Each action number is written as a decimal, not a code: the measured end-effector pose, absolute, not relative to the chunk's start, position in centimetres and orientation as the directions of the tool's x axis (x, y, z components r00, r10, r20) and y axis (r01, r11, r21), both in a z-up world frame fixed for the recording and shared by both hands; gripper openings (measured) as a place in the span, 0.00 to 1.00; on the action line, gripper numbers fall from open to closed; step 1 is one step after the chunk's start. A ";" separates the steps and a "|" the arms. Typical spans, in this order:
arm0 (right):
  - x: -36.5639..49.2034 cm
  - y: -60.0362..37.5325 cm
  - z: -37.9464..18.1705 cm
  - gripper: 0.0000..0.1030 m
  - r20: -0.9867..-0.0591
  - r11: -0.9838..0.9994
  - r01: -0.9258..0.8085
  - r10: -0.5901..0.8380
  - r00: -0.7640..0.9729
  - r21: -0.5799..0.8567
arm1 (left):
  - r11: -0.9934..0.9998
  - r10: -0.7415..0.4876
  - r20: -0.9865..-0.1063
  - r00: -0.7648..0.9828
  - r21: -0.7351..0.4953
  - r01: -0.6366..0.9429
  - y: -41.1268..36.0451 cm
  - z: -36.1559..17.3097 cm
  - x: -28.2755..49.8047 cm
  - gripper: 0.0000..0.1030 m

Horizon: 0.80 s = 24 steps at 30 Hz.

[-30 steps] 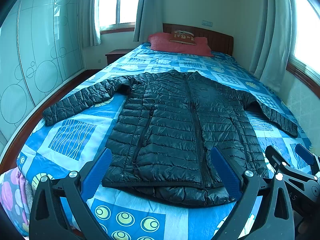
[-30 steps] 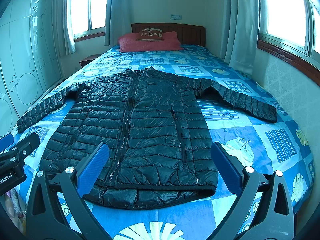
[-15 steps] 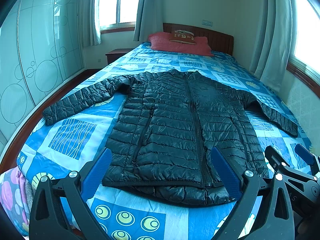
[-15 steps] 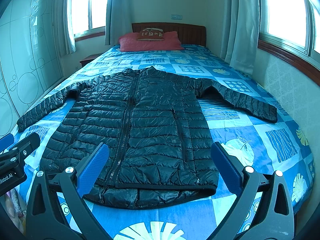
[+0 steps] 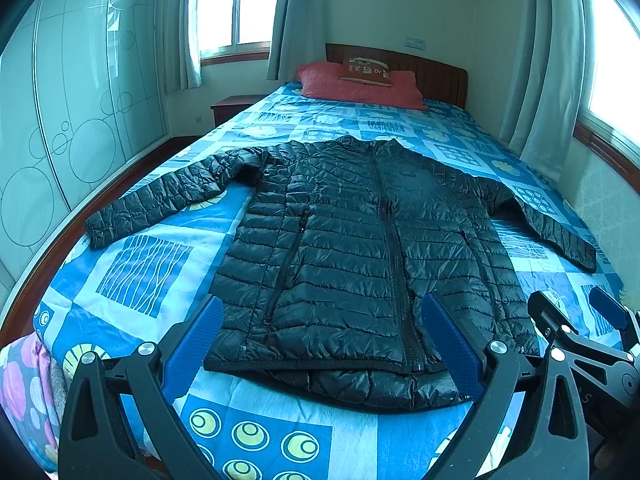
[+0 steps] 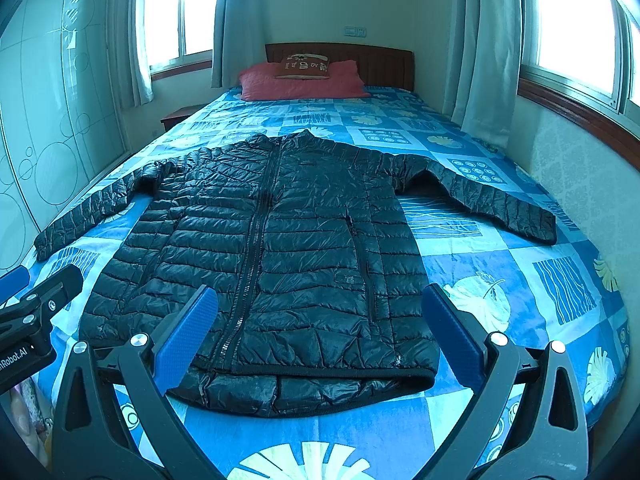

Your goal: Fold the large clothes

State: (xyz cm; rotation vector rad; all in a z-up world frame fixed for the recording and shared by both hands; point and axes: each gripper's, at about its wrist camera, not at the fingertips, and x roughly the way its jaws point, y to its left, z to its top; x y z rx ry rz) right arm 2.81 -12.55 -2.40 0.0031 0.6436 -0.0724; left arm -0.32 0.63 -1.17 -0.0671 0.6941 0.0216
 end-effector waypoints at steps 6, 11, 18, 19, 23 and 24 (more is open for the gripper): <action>2.8 -12.5 -2.4 0.98 -0.600 0.998 0.066 -0.065 0.797 -0.019 | 0.998 -0.002 -0.641 0.767 -0.054 -0.043 0.6 -1.3 -0.4 0.95; 2.8 -12.4 -2.8 0.98 -0.604 0.998 0.066 -0.061 0.795 -0.015 | 0.997 -0.003 -0.641 0.768 -0.057 -0.044 0.8 -1.5 -0.3 0.95; 5.0 -14.2 -4.7 0.98 -0.643 0.995 0.099 -0.071 0.763 0.008 | 0.991 0.037 -0.668 0.743 -0.068 -0.112 3.1 -3.5 2.2 0.95; 5.5 -14.6 -4.9 0.98 -0.649 0.994 0.108 -0.075 0.757 0.010 | 0.989 0.051 -0.674 0.737 -0.068 -0.131 3.8 -4.0 2.8 0.95; 7.5 -17.3 -6.2 0.98 -0.672 0.987 0.156 -0.092 0.735 0.035 | 0.972 0.097 -0.692 0.715 -0.087 -0.216 7.1 -5.6 5.4 0.95; 8.0 -18.2 -6.5 0.98 -0.672 0.984 0.171 -0.095 0.734 0.047 | 0.964 0.122 -0.693 0.711 -0.087 -0.250 8.3 -6.3 6.1 0.95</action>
